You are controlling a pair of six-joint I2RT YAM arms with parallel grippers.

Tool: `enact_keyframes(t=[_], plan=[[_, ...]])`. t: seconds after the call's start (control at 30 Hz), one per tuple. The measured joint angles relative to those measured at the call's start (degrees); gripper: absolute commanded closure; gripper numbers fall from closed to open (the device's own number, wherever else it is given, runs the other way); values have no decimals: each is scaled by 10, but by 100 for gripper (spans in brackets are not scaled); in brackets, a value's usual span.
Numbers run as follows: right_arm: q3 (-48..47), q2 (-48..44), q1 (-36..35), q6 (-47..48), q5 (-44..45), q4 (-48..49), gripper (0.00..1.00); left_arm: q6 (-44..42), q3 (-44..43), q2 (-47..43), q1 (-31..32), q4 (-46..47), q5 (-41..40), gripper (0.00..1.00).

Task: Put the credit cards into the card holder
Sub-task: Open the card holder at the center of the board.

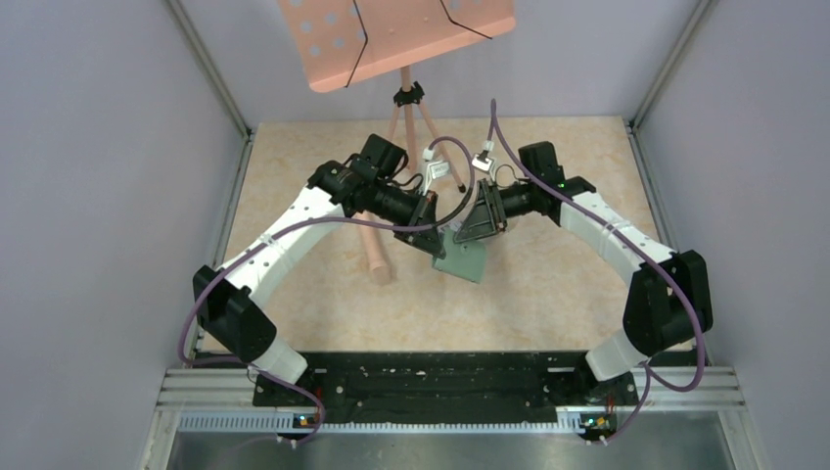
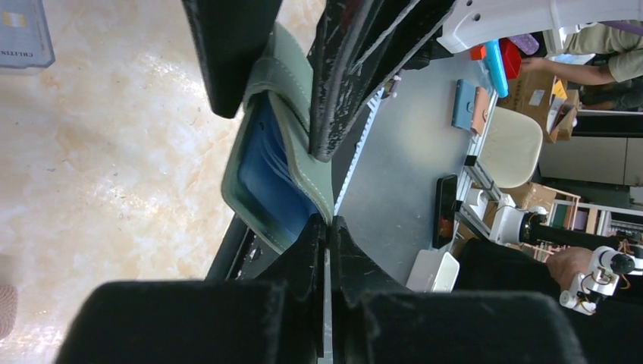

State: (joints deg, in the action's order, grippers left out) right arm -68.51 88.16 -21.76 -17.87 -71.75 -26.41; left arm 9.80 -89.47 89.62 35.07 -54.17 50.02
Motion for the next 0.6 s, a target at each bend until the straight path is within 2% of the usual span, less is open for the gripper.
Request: enact_keyframes(t=[0.07, 0.3, 0.5, 0.6], plan=[[-2, 0, 0, -7, -13, 9, 59, -2, 0, 0, 0, 0, -6, 100], [-2, 0, 0, -20, -40, 17, 57, -6, -3, -2, 0, -3, -65, 100], [-2, -1, 0, -32, -52, 23, 60, -5, -3, -14, 1, -1, -114, 100], [-2, -7, 0, -35, -55, 26, 65, -2, -3, -22, 2, 4, -128, 100]])
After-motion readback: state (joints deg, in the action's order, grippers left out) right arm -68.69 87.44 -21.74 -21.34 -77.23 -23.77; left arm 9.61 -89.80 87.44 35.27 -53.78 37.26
